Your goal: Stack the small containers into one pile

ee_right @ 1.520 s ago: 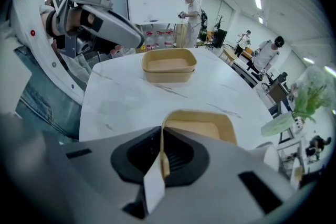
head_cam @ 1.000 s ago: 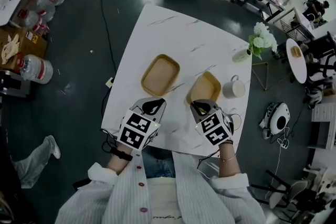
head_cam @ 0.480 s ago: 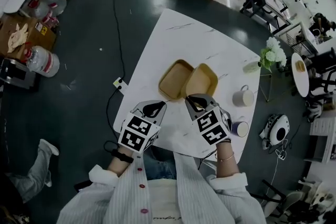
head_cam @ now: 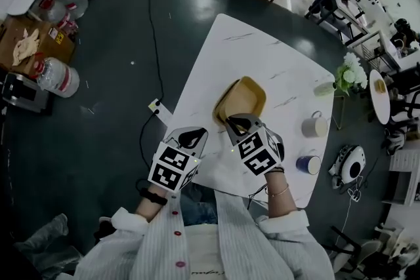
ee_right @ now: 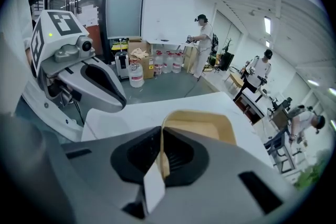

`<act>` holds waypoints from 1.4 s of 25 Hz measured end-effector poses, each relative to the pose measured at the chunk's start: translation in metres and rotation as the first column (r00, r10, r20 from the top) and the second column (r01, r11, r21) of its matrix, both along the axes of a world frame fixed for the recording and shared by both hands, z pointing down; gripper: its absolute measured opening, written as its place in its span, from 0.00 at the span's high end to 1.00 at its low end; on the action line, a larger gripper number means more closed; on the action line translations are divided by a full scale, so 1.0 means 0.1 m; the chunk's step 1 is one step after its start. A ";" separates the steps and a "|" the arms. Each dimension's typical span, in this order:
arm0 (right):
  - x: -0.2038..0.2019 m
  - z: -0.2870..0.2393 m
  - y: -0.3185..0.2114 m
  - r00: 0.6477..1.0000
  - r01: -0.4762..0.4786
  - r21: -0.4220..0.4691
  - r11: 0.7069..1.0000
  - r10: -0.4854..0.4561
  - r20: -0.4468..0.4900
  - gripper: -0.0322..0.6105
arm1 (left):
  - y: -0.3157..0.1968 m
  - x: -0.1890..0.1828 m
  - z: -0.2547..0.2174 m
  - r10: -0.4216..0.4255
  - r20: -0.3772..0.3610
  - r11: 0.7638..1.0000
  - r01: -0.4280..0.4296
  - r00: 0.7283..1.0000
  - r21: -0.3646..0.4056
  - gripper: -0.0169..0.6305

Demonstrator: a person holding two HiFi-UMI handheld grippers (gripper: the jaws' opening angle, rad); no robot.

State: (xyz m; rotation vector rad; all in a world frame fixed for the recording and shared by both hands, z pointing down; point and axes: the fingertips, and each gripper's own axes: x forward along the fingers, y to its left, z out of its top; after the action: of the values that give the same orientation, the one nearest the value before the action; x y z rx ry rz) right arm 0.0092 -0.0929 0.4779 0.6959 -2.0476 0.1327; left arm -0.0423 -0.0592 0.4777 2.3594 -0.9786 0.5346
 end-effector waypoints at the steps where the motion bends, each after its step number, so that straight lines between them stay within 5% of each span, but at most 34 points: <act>1: -0.02 0.03 -0.01 1.000 -0.001 -0.006 1.000 0.001 -0.005 0.91 | -0.01 -0.03 0.01 -0.001 0.001 1.000 0.001 1.000 -0.001 0.94; 35: -0.09 0.81 -0.12 1.000 -0.006 -0.209 0.978 0.000 -0.026 0.91 | -0.29 -0.09 0.28 0.006 0.010 0.998 -0.006 1.000 -0.054 0.94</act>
State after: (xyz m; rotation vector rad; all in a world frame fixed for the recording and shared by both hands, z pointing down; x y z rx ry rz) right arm 0.0002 -0.1052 0.5592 0.5667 -1.9728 0.3337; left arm -0.0512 -0.0880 0.5053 2.3142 -0.9500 0.5693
